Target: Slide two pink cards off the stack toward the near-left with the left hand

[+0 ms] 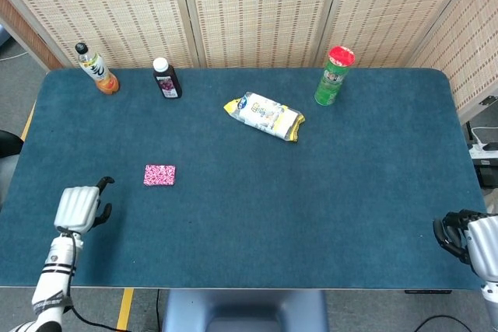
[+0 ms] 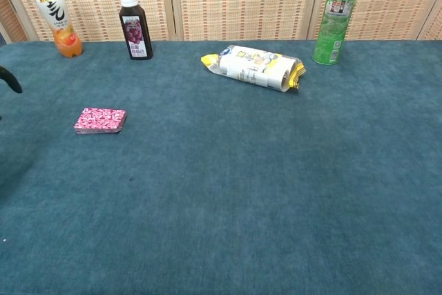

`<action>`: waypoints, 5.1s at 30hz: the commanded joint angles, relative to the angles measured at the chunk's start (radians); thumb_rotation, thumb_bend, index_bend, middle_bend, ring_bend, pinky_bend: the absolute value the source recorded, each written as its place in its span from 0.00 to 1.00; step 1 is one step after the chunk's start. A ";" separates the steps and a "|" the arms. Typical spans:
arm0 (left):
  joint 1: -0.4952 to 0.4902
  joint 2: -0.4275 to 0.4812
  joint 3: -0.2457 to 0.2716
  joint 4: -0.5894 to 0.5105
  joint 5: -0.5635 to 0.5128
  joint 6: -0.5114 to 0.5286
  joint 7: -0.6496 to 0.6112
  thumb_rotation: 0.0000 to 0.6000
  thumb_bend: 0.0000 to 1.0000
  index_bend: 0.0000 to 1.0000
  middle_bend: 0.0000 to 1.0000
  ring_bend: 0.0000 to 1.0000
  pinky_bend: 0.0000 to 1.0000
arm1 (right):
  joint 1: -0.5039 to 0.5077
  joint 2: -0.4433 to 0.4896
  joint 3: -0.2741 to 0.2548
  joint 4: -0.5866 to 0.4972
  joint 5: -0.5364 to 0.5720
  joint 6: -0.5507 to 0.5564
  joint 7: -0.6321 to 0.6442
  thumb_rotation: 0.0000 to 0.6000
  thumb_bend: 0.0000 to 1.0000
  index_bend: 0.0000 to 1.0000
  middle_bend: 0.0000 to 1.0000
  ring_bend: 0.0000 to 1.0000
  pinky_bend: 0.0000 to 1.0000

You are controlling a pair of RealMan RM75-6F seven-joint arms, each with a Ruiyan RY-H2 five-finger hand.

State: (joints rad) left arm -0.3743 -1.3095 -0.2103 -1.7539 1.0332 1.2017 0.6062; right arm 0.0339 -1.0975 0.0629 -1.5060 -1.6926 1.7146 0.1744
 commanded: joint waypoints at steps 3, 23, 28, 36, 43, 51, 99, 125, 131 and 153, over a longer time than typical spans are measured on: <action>-0.099 -0.147 -0.070 -0.031 -0.214 0.079 0.193 1.00 0.40 0.26 1.00 1.00 1.00 | 0.009 0.003 -0.010 -0.004 -0.006 -0.023 -0.006 1.00 0.45 1.00 0.89 0.85 1.00; -0.238 -0.443 -0.138 0.233 -0.345 0.183 0.220 1.00 0.31 0.22 1.00 1.00 1.00 | 0.023 0.017 -0.030 -0.012 -0.011 -0.060 -0.003 1.00 0.45 1.00 0.89 0.85 1.00; -0.270 -0.472 -0.151 0.299 -0.385 0.150 0.241 1.00 0.31 0.23 1.00 1.00 1.00 | 0.025 0.020 -0.030 -0.015 -0.007 -0.066 -0.001 1.00 0.45 1.00 0.89 0.85 1.00; -0.319 -0.520 -0.175 0.376 -0.435 0.114 0.262 1.00 0.31 0.23 1.00 1.00 1.00 | 0.026 0.024 -0.032 -0.018 -0.005 -0.069 0.002 1.00 0.45 1.00 0.89 0.85 1.00; -0.351 -0.553 -0.183 0.411 -0.448 0.110 0.273 1.00 0.31 0.23 1.00 1.00 1.00 | 0.027 0.032 -0.034 -0.022 -0.004 -0.072 0.012 1.00 0.45 1.00 0.89 0.85 1.00; -0.368 -0.579 -0.173 0.491 -0.452 0.080 0.270 1.00 0.31 0.23 1.00 1.00 1.00 | 0.028 0.040 -0.036 -0.025 -0.002 -0.074 0.025 1.00 0.45 1.00 0.89 0.85 1.00; -0.442 -0.523 -0.206 0.490 -0.598 -0.012 0.365 1.00 0.32 0.25 1.00 1.00 1.00 | 0.034 0.050 -0.054 -0.027 -0.020 -0.090 0.026 1.00 0.45 1.00 0.89 0.85 1.00; -0.414 -0.466 -0.128 0.383 -0.490 0.065 0.293 1.00 0.31 0.49 1.00 1.00 1.00 | 0.040 0.051 -0.057 -0.026 -0.020 -0.097 0.030 1.00 0.45 1.00 0.89 0.85 1.00; -0.334 -0.375 -0.041 0.254 -0.371 0.141 0.241 1.00 0.31 0.51 1.00 1.00 1.00 | 0.039 0.051 -0.058 -0.026 -0.022 -0.094 0.031 1.00 0.45 1.00 0.89 0.85 1.00; -0.116 -0.239 0.115 0.249 -0.257 0.127 0.057 1.00 0.31 0.45 1.00 1.00 1.00 | 0.038 0.046 -0.058 -0.029 -0.019 -0.092 0.023 1.00 0.45 1.00 0.89 0.85 1.00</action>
State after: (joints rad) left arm -0.4922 -1.5466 -0.0948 -1.5067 0.7763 1.3305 0.6648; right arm 0.0718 -1.0516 0.0053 -1.5349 -1.7121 1.6228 0.1971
